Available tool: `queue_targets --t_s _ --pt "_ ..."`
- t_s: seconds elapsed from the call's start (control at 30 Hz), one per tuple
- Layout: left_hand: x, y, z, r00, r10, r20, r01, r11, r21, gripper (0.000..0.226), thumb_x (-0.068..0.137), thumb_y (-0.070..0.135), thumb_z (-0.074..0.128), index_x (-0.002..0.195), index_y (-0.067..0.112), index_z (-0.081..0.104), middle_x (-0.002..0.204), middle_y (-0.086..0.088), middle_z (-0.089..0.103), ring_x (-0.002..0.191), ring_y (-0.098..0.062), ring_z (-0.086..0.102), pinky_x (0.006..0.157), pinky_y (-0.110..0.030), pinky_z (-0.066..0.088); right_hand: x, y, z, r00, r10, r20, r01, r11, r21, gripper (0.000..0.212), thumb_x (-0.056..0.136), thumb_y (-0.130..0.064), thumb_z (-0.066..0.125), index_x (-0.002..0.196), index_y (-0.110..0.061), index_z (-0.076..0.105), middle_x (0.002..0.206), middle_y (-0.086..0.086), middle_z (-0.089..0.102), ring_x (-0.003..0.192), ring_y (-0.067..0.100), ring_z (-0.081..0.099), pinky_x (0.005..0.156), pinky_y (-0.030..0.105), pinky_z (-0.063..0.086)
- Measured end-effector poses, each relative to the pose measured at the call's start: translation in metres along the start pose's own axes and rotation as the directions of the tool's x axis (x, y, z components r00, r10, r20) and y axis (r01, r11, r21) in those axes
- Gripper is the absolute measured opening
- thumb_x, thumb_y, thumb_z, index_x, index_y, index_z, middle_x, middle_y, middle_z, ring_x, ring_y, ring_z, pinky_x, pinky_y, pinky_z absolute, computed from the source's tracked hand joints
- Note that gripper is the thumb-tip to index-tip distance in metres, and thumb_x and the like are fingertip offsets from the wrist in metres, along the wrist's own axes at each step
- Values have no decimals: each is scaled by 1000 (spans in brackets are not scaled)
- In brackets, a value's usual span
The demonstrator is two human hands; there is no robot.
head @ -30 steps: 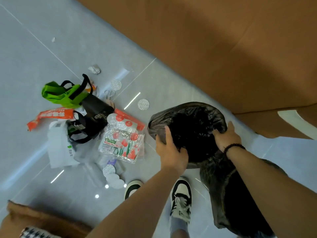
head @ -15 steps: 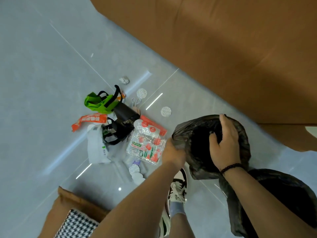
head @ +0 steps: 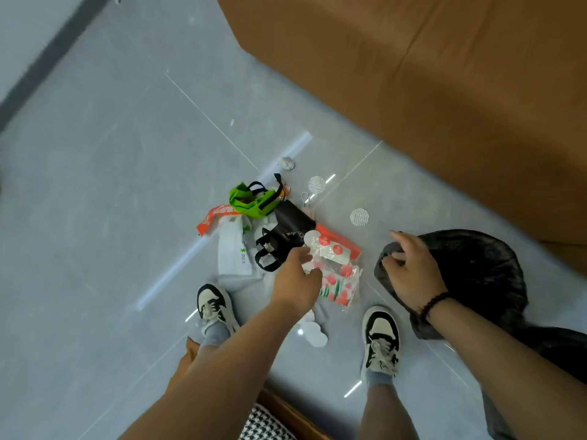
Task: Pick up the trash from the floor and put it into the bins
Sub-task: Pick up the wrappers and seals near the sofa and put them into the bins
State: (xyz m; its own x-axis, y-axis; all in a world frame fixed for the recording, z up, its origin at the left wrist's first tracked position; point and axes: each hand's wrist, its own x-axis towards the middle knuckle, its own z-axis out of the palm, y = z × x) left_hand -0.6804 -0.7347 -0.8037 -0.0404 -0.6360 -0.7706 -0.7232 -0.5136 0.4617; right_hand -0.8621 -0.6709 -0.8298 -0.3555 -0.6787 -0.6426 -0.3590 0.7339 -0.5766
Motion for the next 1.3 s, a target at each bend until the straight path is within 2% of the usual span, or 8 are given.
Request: queue_targets --t_s 0.17,0.27,0.4,0.6,0.8,0.93,1.07,1.3 --pt "35 -41 -52 999 -1 40 -1 999 51 38 92 12 50 128 21 49 122 7 61 94 -11 57 75 -19 45 12 -25 62 978 206 -23 -206 979 -4 37 87 -12 58 123 -6 55 121 7 47 115 27 51 91 29 41" --pt "58 -70 -72 994 -1 108 -10 995 99 36 92 10 50 127 18 50 113 9 61 90 -11 56 64 -16 42 21 -36 100 916 402 -14 -382 881 278 38 81 -19 64 118 -11 58 119 7 56 108 26 56 81 30 45" --pt "91 -97 -83 975 37 217 -77 981 177 36 92 9 49 128 17 49 115 4 62 96 -14 55 77 -21 41 40 -33 133 835 545 -72 -414 710 570 20 70 -24 63 89 -19 61 104 9 65 98 30 64 83 40 54" --pt "139 -144 -61 960 36 279 -96 974 207 36 92 9 50 128 13 48 115 -3 64 103 -21 59 81 -24 44 53 9 177 843 509 -173 -401 810 429 28 79 -24 51 104 -15 61 111 10 57 80 23 54 59 22 41" --pt "186 -191 2 914 97 393 -193 958 211 45 89 9 58 131 14 41 118 -3 57 105 -18 55 89 -27 46 69 91 216 873 438 -215 -388 891 237 36 94 -21 55 128 -13 47 133 8 37 92 18 51 54 9 42" --pt "221 -215 36 908 152 390 -243 950 198 39 90 10 58 126 14 43 112 2 56 96 -12 54 79 -18 41 89 133 243 832 481 -275 -449 876 175 52 91 -29 58 134 -9 37 136 12 36 115 31 49 89 39 50" --pt "250 -226 57 899 234 369 -292 950 109 23 93 9 56 112 16 46 94 6 56 78 -2 53 58 -6 44 120 158 258 813 538 -223 -474 834 283 68 86 -44 62 137 -8 33 136 11 41 118 31 48 90 34 43" --pt "308 -238 70 824 400 401 -459 887 59 25 87 6 65 97 22 49 68 7 47 62 -6 45 59 -15 41 154 169 249 900 390 -195 -275 856 438 31 80 -38 69 100 -21 52 92 1 62 79 18 61 65 29 49"
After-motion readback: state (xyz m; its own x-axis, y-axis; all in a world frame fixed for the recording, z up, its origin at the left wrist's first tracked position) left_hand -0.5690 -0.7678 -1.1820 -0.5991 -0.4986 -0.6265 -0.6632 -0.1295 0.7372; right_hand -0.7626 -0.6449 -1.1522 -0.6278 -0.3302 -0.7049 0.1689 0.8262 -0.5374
